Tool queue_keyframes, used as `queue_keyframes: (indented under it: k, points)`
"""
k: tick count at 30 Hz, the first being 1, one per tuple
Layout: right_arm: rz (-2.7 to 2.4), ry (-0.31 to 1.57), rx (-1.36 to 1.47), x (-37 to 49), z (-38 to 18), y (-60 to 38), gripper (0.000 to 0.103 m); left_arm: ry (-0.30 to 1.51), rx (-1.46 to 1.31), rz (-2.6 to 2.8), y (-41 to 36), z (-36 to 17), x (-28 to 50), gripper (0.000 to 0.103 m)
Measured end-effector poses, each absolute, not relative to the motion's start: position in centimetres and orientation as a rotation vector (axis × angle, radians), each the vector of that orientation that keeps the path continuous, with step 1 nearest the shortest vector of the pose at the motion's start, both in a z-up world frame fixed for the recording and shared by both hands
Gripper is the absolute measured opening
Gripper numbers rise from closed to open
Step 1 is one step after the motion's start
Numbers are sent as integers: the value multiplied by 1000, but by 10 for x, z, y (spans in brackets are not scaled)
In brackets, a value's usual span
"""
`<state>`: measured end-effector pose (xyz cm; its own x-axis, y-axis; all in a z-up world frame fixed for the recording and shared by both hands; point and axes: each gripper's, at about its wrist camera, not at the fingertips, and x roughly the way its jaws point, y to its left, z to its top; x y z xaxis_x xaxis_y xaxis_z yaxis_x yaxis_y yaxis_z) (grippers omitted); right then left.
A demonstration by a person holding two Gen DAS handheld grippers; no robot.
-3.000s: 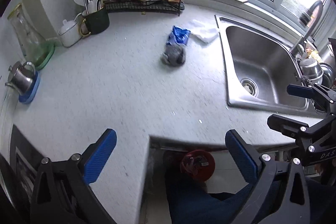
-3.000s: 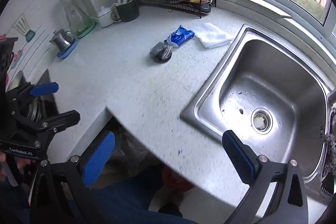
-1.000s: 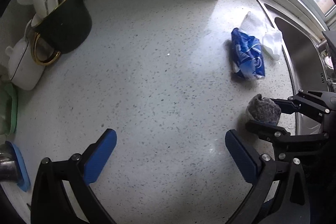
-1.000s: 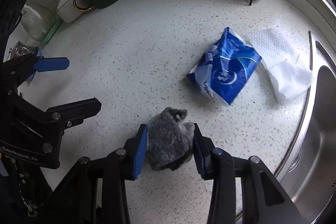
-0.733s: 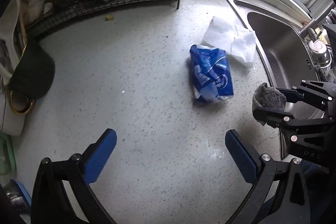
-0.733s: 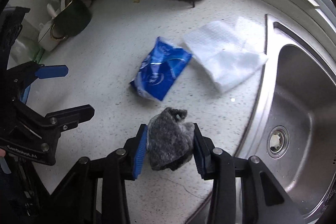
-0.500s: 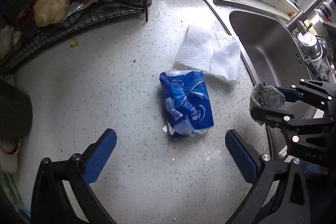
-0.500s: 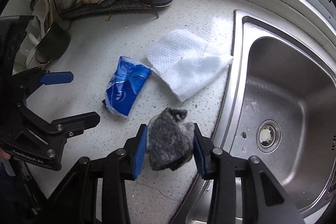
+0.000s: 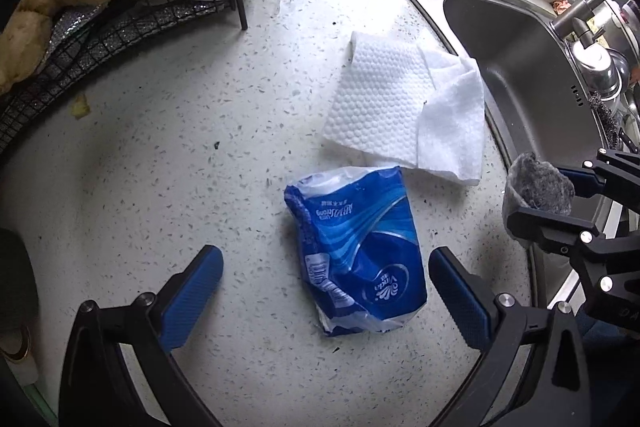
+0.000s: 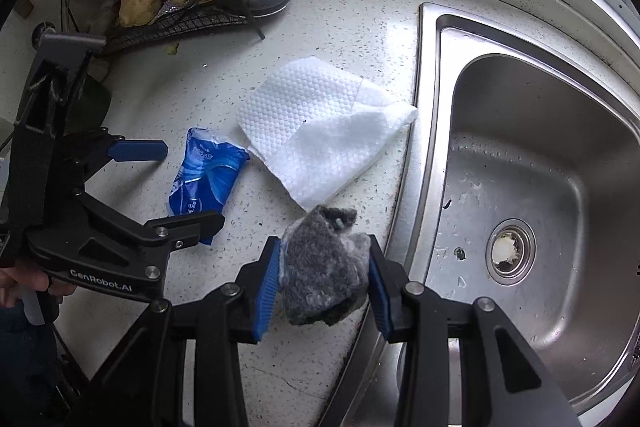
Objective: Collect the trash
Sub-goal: 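Grasp the blue wrapper with left tool while right tool holds the sponge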
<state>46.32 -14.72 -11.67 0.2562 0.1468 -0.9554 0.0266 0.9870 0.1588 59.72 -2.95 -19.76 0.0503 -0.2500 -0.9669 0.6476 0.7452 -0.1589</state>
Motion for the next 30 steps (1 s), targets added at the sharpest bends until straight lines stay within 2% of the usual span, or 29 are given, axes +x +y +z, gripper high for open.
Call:
queue_keyframes:
  k: [2,5,10,12,14,18,30]
  points:
    - [76,1316,154,464,-118,-148,38,1351,375,-713,-37,-199,598,99]
    - [72,1320,162,466,-120,-149,38,1322,424,-731,-48,-197,596,87]
    - [84,1317,168,465,-121,-148,38,1299,483,-721,-66,-200,596,74]
    - [86,1315,169,463,-121,-148,38,1283,506,-716,-67,-197,591,57]
    - [76,1304,167,462,-121,-149,38,1287,496,-731,-67,-195,590,48]
    - [75,1288,174,459,-118,-150,38,1307,458,-768,-67,-193,583,37]
    - [145,1205,105,420,-89,-135,38,1278,401,-788,-56,-169,512,36]
